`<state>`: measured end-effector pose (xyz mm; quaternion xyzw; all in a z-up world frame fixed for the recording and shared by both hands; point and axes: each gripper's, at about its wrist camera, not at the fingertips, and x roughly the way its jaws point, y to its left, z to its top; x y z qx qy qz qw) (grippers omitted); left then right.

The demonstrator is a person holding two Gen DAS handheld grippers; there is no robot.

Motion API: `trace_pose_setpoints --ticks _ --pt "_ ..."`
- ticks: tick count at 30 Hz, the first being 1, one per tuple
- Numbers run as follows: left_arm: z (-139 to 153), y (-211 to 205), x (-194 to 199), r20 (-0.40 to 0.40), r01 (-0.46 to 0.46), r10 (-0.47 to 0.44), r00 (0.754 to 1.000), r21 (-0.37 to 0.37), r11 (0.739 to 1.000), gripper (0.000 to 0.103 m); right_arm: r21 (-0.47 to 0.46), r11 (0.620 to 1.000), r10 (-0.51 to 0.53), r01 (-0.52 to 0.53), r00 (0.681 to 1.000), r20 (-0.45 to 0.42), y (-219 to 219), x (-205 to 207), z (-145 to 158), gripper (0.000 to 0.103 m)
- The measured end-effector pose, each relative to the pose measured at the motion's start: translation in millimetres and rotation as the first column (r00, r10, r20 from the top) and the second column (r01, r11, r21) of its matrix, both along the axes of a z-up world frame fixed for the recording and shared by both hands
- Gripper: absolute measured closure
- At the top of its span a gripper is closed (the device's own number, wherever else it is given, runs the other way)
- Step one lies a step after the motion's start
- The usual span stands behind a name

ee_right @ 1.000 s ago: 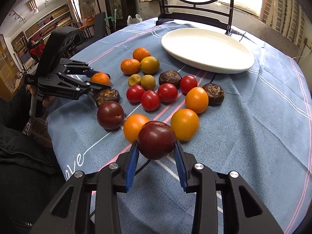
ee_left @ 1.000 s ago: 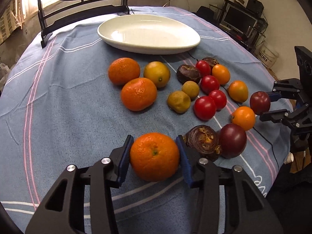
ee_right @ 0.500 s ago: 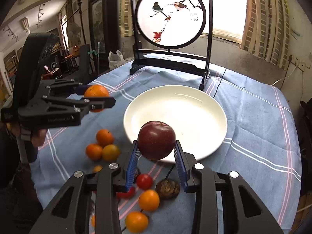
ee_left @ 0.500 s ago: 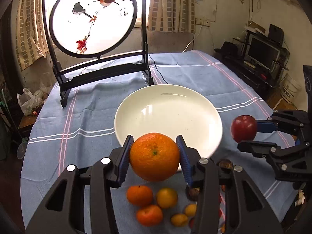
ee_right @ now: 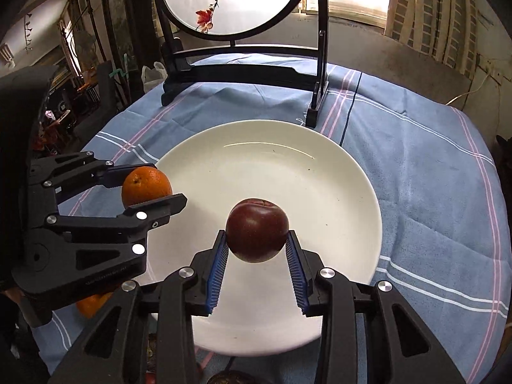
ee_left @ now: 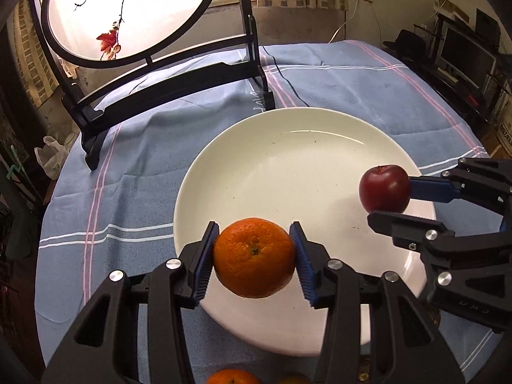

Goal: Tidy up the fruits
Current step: 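Carry the plum and mandarin over the white plate and open both tools, then grasp a dark brown fruit with the left tool while the right tool grasps an orange tomato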

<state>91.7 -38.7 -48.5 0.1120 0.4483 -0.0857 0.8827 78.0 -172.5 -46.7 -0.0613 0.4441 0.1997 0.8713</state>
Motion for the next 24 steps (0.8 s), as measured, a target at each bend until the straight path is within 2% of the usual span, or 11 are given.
trace_pose_setpoints --ticks 1,2,3,4,6,9,14,19,24 --pt "-1.2 1.1 2.1 -0.003 -0.009 0.009 1.000 0.001 1.000 0.056 -0.003 1.000 -0.002 0.002 1.000 -0.002 0.9 2.6 -1.5 0.064" --pt "-1.2 2.3 3.3 0.001 -0.018 0.018 1.000 0.000 1.000 0.052 -0.001 1.000 0.008 -0.008 1.000 -0.008 2.0 4.6 -2.5 0.058" --pt "0.3 3.3 3.3 0.011 -0.026 0.026 1.000 -0.003 1.000 0.040 -0.002 1.000 0.004 -0.004 1.000 0.000 2.2 4.1 -1.6 0.052" --pt "2.4 5.4 2.4 0.029 -0.041 0.041 0.999 -0.001 0.999 0.033 -0.005 1.000 -0.014 0.014 1.000 0.025 1.1 1.9 1.5 0.047" --pt "7.4 11.1 -0.9 0.041 -0.045 0.045 0.998 -0.018 0.999 0.028 0.015 1.000 -0.009 0.008 0.999 0.040 -2.2 -4.5 8.4 0.042" --pt "16.0 20.9 -15.3 0.051 -0.035 0.037 0.998 -0.043 0.998 0.028 0.028 0.999 0.027 -0.029 0.998 0.059 -6.5 -31.3 19.7 0.042" --pt "28.8 39.2 -69.9 0.096 0.044 -0.038 0.995 -0.058 0.997 0.022 0.013 0.973 0.227 -0.229 0.971 0.081 -1.0 -120.9 28.4 0.040" --pt "29.2 56.7 -142.3 0.115 0.145 -0.139 0.983 -0.044 0.988 0.020 -0.003 0.922 0.388 -0.388 0.921 0.042 6.2 -209.5 13.6 0.040" --pt "8.7 70.2 -206.3 0.080 0.264 -0.263 0.961 -0.006 0.964 0.019 -0.079 0.883 0.463 -0.462 0.886 0.000 17.0 -255.2 -8.3 0.040"
